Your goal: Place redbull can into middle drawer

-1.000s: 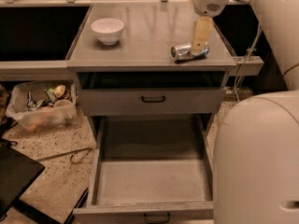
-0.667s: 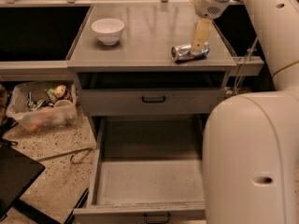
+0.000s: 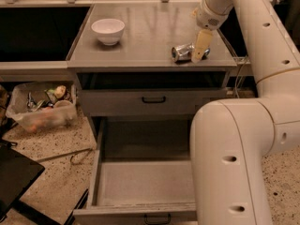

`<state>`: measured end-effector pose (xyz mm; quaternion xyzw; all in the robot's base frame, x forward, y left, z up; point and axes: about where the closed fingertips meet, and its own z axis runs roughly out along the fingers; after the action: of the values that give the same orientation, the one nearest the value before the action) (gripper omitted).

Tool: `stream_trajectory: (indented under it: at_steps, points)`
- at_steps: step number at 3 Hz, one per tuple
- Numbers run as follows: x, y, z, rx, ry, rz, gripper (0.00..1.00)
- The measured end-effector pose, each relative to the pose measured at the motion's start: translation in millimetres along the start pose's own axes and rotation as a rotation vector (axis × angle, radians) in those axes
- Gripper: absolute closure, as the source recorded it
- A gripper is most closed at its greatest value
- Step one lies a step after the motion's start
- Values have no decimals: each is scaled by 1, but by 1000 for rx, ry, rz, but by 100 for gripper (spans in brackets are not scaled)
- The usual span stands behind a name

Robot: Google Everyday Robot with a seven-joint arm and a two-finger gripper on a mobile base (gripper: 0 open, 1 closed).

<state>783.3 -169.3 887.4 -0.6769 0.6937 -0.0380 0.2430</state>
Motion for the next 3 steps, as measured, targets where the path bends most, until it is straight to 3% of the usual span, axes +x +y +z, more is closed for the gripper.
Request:
stream_trajectory:
  at_steps: [2,3]
  points:
    - [22,7,24,-30,-27,52,0]
    - [21,11,33,-55,-24,47,0]
